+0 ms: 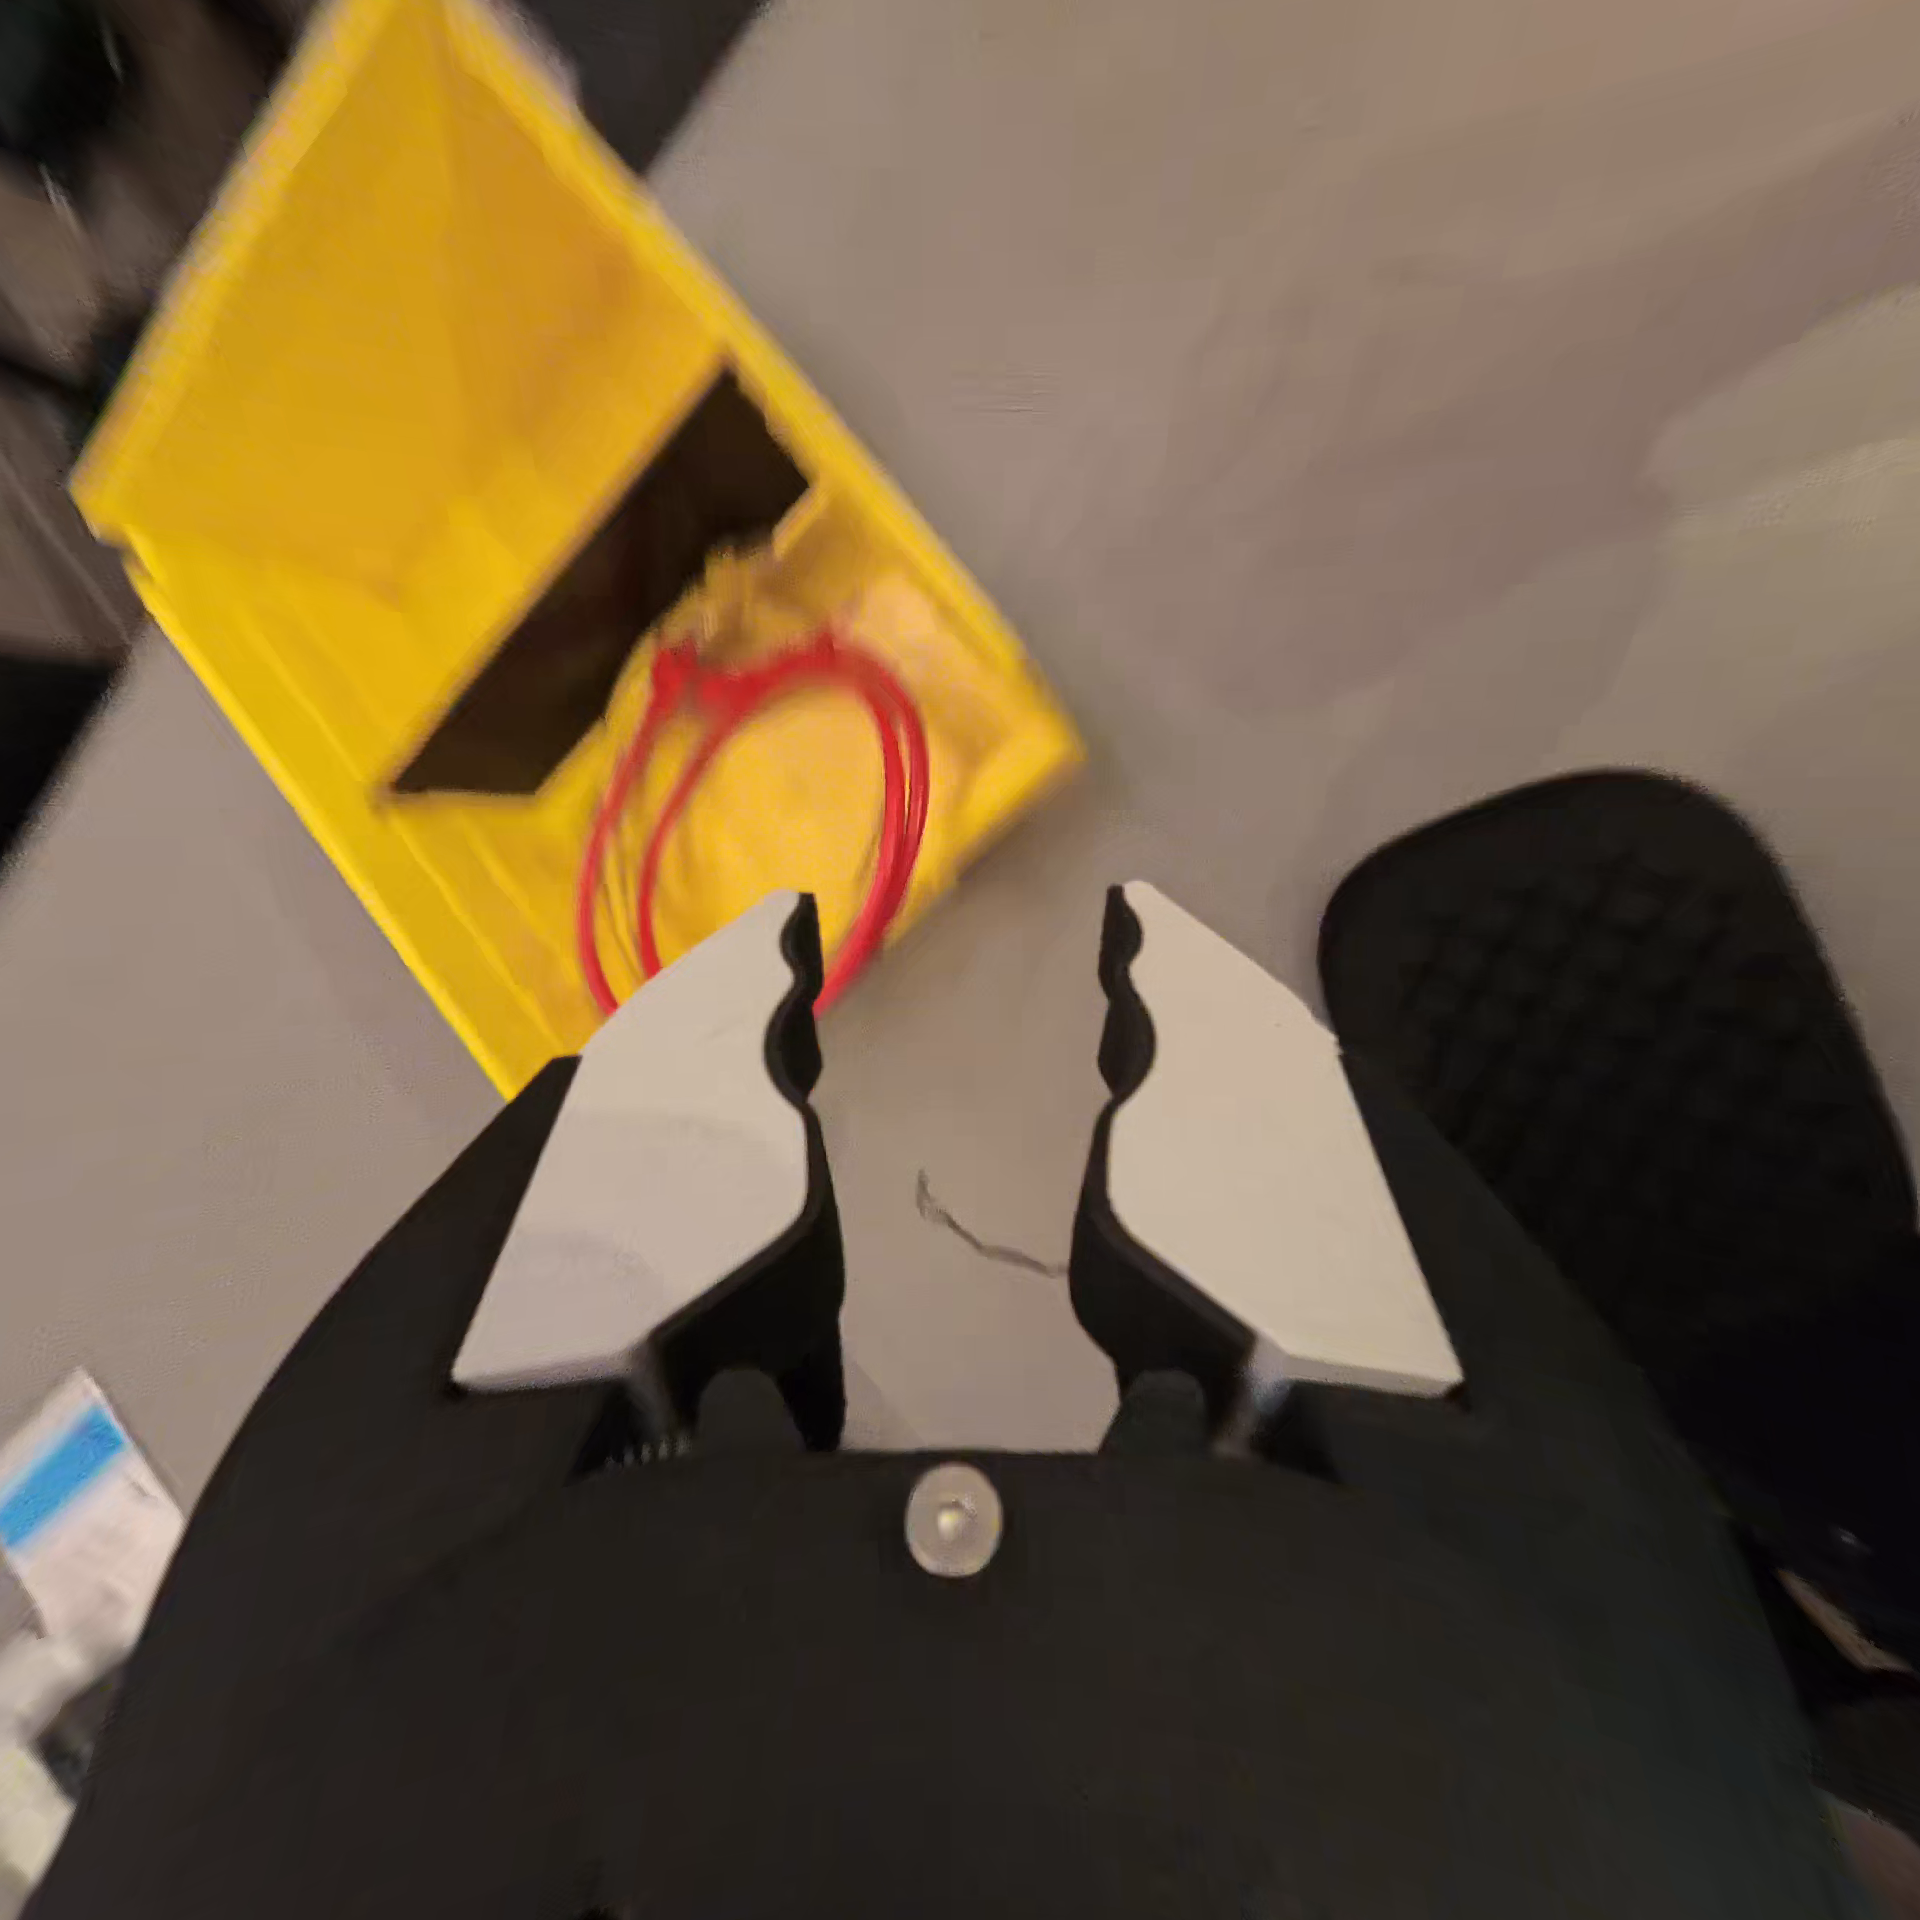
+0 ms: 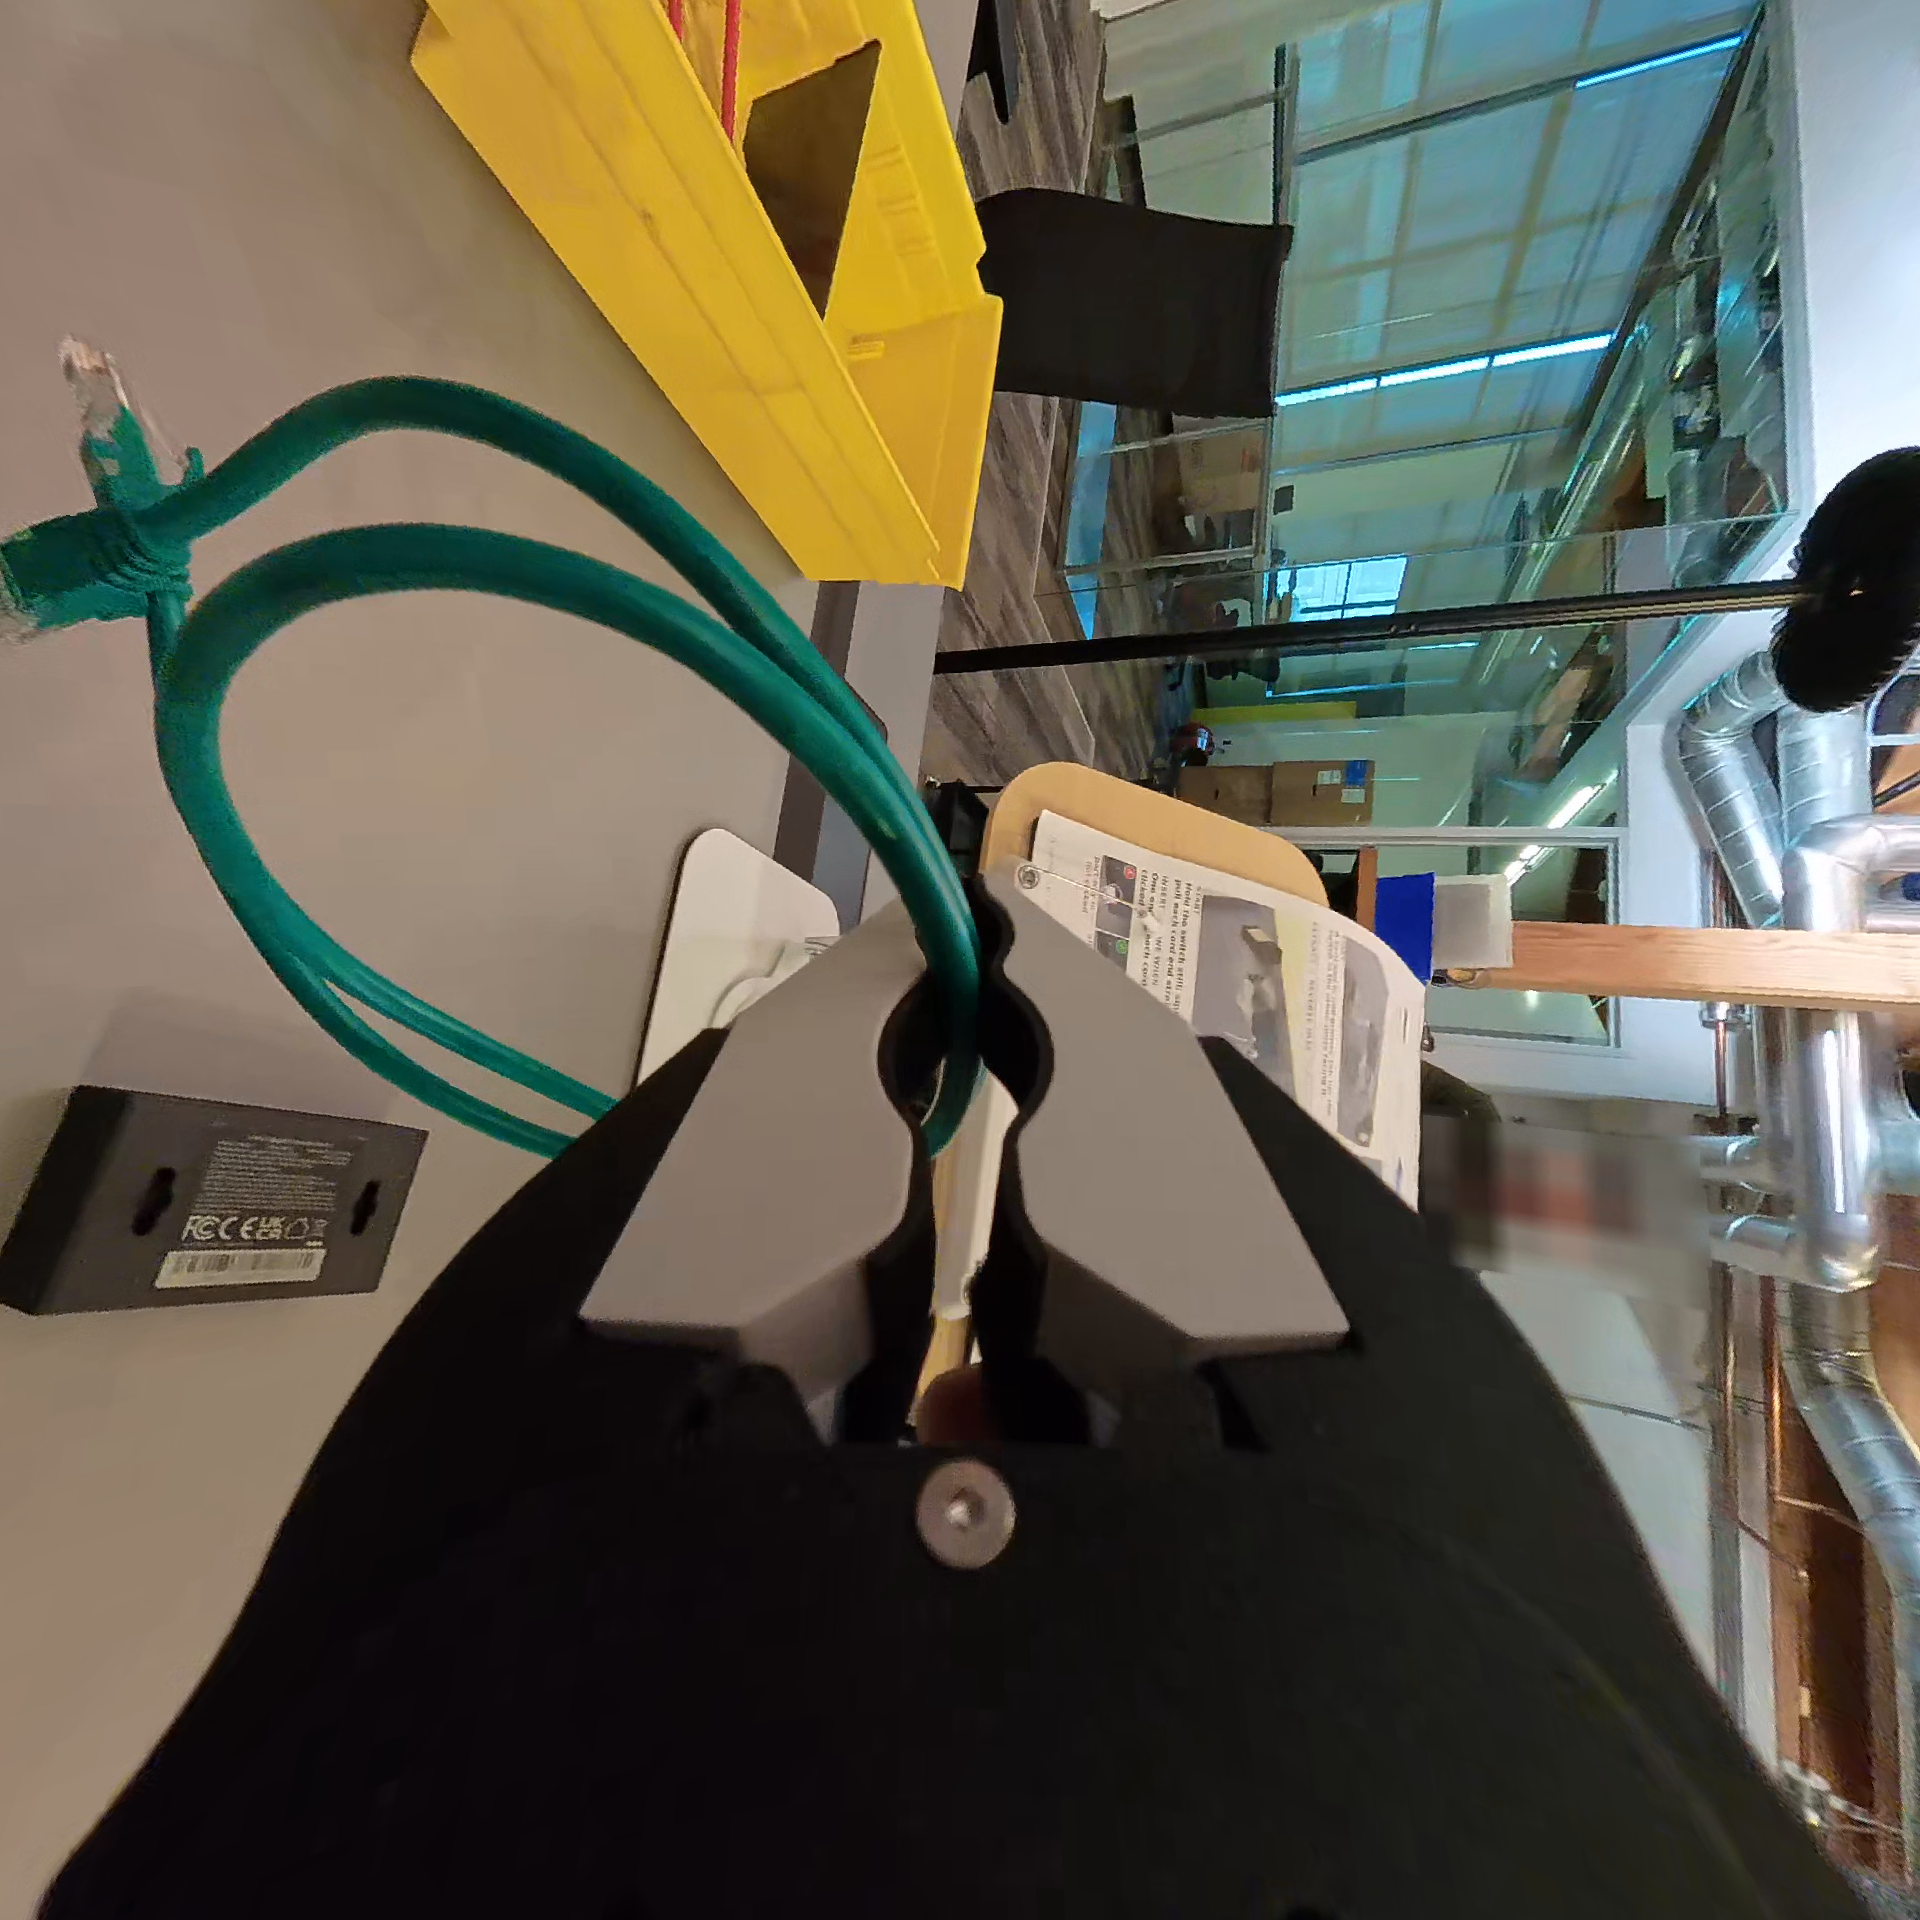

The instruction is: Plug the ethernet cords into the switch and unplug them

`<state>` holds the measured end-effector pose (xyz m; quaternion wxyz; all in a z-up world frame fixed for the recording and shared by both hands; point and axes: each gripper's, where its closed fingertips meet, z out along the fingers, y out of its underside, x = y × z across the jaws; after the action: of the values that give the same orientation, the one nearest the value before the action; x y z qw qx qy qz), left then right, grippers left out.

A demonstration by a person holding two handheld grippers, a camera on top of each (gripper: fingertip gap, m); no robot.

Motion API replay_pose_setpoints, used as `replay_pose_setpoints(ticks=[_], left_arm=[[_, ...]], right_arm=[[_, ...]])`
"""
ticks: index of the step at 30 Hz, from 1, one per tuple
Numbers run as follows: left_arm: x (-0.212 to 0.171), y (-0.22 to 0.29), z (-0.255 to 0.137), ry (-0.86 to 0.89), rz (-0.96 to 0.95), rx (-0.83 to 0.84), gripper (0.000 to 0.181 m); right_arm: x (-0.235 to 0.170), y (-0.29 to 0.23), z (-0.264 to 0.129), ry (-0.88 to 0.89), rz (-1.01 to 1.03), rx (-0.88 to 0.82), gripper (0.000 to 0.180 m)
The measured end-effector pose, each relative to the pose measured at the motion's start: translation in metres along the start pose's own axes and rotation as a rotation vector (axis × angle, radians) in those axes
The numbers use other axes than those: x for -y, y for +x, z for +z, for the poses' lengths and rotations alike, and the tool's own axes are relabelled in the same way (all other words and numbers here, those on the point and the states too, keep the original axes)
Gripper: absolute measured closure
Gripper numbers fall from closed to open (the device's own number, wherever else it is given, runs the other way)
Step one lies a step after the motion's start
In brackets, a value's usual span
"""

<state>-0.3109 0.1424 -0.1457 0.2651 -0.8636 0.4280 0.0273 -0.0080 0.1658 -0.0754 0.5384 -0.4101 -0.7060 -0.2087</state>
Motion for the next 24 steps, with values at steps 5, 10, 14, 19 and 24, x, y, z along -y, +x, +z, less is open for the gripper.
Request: replay_pose_setpoints(ticks=[5, 10, 14, 19, 24], left_arm=[[-0.136, -0.006, 0.054, -0.220, -0.209, -0.003, 0.130], [-0.180, -0.006, 0.084, -0.201, -0.341, -0.033, 0.142], [-0.197, -0.009, 0.093, -0.259, -0.345, -0.036, 0.150], [-0.190, -0.009, 0.100, -0.185, -0.376, -0.081, 0.179], [-0.168, -0.001, 0.096, -0.115, -0.341, -0.082, 0.180]], right_arm=[[0.000, -0.010, 0.000, 0.003, 0.028, 0.016, 0.180], [-0.001, -0.017, 0.000, 0.003, 0.051, 0.034, 0.180], [-0.001, -0.018, 0.000, 0.005, 0.063, 0.036, 0.180], [0.002, -0.020, 0.002, 0.014, 0.077, 0.041, 0.180], [-0.005, -0.022, 0.002, 0.008, 0.106, 0.052, 0.180]])
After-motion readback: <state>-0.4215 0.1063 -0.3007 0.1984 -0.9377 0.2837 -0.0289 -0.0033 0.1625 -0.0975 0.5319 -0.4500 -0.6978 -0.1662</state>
